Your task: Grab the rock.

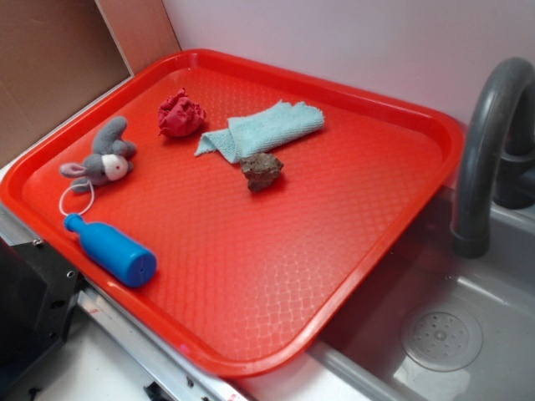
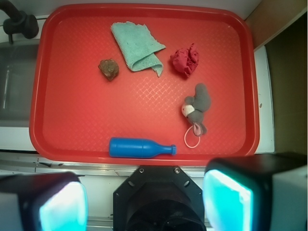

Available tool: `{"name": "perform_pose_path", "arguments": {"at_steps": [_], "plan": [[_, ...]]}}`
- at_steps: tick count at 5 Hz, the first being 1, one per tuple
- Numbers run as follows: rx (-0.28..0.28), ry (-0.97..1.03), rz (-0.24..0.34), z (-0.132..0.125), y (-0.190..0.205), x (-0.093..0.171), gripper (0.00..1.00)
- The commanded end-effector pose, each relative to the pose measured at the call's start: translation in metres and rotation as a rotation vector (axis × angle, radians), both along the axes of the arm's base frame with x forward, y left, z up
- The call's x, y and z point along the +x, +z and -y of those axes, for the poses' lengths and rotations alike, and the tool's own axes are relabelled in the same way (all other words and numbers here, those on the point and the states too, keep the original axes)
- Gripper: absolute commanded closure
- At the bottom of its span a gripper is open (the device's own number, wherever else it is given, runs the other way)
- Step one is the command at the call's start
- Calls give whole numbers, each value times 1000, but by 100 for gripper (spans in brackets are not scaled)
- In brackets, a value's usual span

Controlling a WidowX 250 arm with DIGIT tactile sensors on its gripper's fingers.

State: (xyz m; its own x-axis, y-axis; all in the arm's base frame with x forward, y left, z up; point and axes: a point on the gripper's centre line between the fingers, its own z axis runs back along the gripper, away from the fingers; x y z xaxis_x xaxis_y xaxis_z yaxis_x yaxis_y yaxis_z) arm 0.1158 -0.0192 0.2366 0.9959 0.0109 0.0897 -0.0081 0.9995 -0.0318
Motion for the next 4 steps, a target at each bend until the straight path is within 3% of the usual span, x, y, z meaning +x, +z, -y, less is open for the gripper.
{"name": "perform_pose_path", "arguments": {"at_steps": [1, 2, 4], "plan": [[0, 0, 0, 0, 0, 0, 0], [5, -85, 29, -2, -21, 19, 0], [64, -202, 38, 4, -49, 57, 0]]}}
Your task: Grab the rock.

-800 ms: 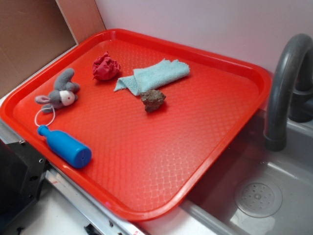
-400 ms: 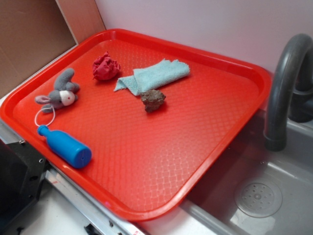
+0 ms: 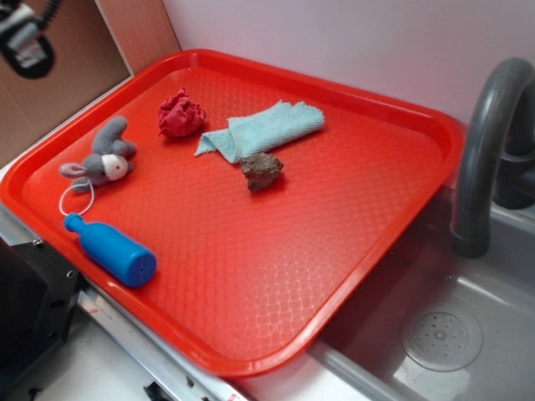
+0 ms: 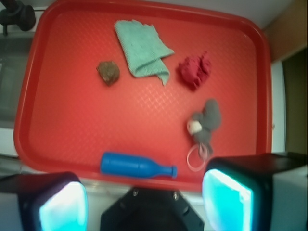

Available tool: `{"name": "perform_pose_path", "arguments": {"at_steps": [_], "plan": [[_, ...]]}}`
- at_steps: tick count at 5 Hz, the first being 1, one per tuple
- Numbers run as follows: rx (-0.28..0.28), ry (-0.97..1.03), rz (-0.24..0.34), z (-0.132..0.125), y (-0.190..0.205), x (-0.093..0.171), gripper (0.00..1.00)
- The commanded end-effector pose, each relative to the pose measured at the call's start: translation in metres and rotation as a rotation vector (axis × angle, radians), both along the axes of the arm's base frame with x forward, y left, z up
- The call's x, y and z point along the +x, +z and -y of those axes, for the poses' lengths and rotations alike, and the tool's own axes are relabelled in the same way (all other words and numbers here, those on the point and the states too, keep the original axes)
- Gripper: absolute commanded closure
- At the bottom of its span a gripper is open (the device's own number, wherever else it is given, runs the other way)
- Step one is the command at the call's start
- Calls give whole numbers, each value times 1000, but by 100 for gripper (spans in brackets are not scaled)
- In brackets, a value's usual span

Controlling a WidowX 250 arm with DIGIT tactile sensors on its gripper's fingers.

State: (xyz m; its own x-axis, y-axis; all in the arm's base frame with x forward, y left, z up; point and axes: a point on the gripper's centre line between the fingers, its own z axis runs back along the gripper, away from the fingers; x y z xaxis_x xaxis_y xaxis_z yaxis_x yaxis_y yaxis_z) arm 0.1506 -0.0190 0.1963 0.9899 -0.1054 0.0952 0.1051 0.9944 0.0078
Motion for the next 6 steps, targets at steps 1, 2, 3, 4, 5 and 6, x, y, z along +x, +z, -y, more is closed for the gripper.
{"name": "perform_pose_path", "arguments": {"at_steps": [1, 2, 3, 4, 5, 6], "plan": [[57, -236, 123, 22, -26, 45, 0], [89, -312, 128, 34, -44, 62, 0], [120, -363, 140, 48, -65, 75, 0], [116, -417, 133, 55, -84, 85, 0], [45, -460, 112, 58, -102, 92, 0], [70, -463, 87, 58, -118, 97, 0]]}}
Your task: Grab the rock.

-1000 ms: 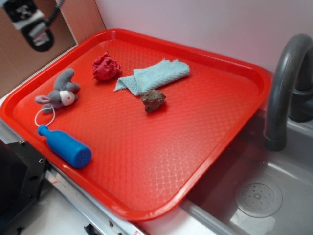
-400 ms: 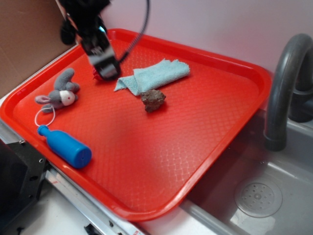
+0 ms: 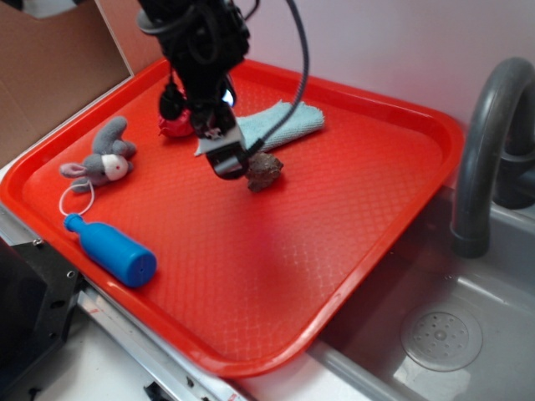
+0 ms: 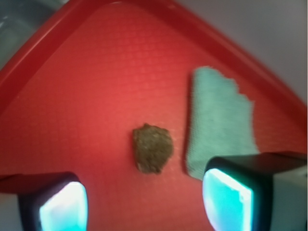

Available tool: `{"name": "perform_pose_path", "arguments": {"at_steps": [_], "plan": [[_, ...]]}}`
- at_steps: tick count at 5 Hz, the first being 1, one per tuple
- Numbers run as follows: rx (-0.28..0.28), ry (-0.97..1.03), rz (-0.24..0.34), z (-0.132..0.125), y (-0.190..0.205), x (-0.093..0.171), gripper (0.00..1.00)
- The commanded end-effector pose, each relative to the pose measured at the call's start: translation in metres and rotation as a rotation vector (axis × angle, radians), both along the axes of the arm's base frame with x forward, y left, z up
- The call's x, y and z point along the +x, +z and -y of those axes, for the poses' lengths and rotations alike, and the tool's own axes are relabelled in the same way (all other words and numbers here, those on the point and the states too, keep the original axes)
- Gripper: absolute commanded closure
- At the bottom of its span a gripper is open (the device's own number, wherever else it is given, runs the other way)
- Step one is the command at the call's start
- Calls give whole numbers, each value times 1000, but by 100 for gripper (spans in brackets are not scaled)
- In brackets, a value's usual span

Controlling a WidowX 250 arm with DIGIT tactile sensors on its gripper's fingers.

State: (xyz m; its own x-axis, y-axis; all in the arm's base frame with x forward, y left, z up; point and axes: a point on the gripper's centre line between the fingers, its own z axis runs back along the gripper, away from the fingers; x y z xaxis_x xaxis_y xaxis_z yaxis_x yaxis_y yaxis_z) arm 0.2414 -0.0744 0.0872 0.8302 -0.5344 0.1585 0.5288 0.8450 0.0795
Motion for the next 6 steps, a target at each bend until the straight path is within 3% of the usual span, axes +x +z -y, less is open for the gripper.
{"name": "perform_pose_path", "arguments": {"at_steps": [1, 2, 3, 5, 6], "plan": [[59, 0, -31, 5, -30, 12, 0], [43, -55, -63, 11, -45, 13, 0], [77, -70, -100, 14, -62, 13, 0], [70, -35, -102, 14, -67, 14, 5], [79, -36, -101, 15, -68, 13, 100]]}}
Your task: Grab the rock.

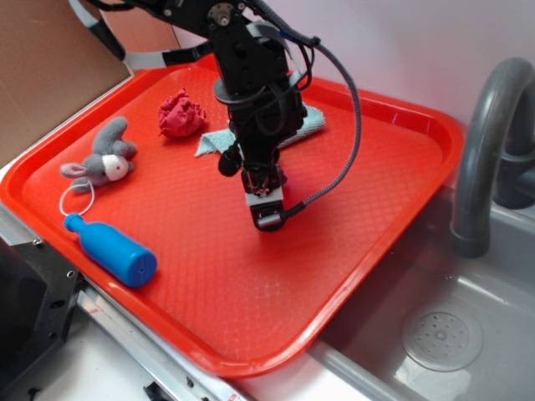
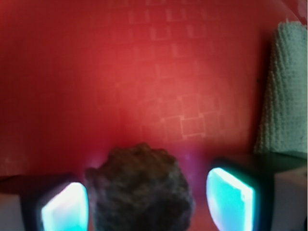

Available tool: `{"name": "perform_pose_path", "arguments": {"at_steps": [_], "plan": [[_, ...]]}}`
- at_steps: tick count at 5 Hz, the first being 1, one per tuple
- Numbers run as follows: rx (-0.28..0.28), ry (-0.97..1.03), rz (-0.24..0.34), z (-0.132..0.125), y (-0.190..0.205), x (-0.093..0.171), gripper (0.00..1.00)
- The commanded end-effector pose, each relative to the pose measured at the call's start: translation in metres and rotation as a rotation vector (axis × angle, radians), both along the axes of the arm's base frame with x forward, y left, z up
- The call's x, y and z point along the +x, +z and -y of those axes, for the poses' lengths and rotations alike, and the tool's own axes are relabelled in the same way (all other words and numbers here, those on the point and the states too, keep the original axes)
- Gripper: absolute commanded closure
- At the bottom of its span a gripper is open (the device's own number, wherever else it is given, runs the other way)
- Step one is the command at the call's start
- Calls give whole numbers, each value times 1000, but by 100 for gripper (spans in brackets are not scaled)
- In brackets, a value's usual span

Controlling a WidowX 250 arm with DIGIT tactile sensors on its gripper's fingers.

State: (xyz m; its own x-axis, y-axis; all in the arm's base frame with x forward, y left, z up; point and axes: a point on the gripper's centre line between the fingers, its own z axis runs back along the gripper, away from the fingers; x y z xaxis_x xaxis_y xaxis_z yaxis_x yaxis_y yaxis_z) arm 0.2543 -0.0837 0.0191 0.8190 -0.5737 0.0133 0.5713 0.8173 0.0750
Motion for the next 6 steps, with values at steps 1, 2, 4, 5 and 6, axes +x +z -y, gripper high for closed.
{"name": "perform_pose_path", "arguments": {"at_steps": [1, 2, 4, 5, 6], "plan": [[-2, 30, 30, 2, 4, -2, 100], [20, 85, -47, -7, 29, -3, 100], [-79, 410, -158, -47, 110, -22, 100], [-66, 580, -128, -58, 156, -44, 100], [-73, 624, -124, -68, 176, -58, 100]]}}
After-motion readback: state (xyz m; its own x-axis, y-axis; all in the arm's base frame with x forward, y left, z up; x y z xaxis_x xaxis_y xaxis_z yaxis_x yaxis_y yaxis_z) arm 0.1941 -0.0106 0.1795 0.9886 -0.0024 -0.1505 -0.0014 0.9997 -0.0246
